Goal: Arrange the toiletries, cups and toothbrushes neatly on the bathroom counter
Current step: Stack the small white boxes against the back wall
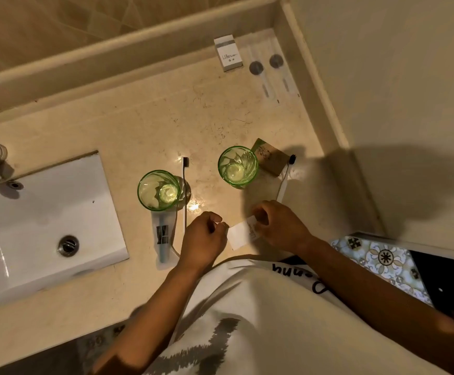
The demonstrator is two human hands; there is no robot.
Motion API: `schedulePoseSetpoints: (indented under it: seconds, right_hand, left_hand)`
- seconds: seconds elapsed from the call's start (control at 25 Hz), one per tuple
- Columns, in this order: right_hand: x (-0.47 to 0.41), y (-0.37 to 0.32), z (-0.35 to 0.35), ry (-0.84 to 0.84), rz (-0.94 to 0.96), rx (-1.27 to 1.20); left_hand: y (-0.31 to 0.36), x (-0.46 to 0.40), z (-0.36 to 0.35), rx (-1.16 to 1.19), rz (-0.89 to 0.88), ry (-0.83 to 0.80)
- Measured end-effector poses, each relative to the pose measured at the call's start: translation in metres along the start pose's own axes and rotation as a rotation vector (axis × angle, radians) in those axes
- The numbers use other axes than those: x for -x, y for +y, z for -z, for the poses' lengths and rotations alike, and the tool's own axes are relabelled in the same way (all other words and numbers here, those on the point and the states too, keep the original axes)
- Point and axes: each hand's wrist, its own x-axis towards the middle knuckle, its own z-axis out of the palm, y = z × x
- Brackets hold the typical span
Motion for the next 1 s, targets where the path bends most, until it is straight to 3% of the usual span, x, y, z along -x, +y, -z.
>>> schedulePoseSetpoints:
  seconds: [0.16, 0.44, 0.8, 1.0]
  right_hand:
    - [0.006, -0.007, -0.009, 0.021, -0.028, 0.079]
    - [0.008, -0.034, 0.014, 0.115, 0.051, -0.163]
    - [-0.028, -0.084, 0.063, 0.284, 0.214, -0.495]
    - [-0.067, -0.093, 0.079, 0.296, 0.142, -0.523]
  left_hand:
    - [-0.006, 0.005, -0.001, 0.018, 0.033, -0.081]
    - [0.013, 0.012, 0.016, 0.465, 0.202, -0.037]
    - [0.065, -0.005, 0.054, 0.721, 0.157, -0.135]
    - [0.101, -0.045, 0.065, 0.784, 0.097, -0.085]
